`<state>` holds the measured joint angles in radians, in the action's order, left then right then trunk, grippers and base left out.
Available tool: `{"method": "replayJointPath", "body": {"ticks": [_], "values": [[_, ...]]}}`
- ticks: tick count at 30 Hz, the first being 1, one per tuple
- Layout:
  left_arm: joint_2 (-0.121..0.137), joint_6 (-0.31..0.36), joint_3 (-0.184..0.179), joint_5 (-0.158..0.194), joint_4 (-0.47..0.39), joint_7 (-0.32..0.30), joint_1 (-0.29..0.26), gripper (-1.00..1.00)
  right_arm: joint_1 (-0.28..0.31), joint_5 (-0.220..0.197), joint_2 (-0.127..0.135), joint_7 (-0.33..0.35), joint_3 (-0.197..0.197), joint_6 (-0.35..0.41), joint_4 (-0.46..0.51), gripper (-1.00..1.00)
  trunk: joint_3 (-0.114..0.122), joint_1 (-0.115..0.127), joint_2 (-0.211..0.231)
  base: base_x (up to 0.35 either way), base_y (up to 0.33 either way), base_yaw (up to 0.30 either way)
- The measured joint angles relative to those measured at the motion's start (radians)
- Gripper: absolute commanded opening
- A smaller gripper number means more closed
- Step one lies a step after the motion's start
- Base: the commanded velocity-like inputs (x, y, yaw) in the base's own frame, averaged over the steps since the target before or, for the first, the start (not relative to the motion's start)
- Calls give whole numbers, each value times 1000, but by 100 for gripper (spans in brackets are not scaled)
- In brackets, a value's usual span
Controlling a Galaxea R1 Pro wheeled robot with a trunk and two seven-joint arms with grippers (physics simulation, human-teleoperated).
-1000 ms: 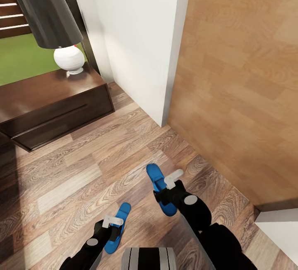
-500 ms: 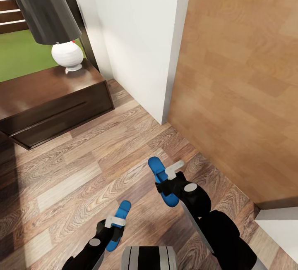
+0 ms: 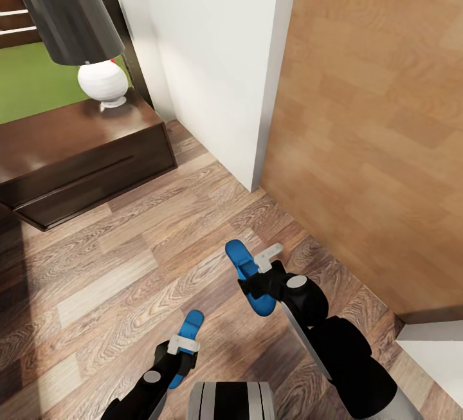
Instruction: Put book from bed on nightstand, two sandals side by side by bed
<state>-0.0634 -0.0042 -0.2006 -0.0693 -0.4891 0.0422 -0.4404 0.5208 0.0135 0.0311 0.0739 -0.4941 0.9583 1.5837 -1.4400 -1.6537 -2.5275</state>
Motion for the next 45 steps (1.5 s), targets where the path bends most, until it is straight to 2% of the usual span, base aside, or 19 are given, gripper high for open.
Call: {"method": "replayJointPath", "body": {"ticks": [5,10,21,26,35,41,45], "values": [[0,0,-1,-1,-4,1,0,100,1,0,1,2,0,1,0,-100,0,0,0,0,0,0],[3,0,-4,-1,-17,2,-1,100,1,0,2,2,0,1,0,-100,-19,-2,-1,0,0,0],[7,-1,-4,-1,-32,2,-2,100,2,0,6,2,-1,1,0,-100,-19,-2,-1,0,0,0],[9,-1,-2,-1,-36,4,-4,100,2,0,8,2,-1,1,0,-100,-31,-4,-2,0,0,0],[11,0,1,-1,-34,27,-12,100,1,0,7,2,-1,1,0,-100,-31,-4,-2,0,0,0],[12,-1,1,-1,-33,30,-13,100,1,0,8,2,-1,1,0,-100,-54,-6,-3,0,0,0],[12,-1,1,-1,-32,31,-13,100,0,0,8,2,-1,1,0,-100,-54,-6,-3,0,0,0]]}}
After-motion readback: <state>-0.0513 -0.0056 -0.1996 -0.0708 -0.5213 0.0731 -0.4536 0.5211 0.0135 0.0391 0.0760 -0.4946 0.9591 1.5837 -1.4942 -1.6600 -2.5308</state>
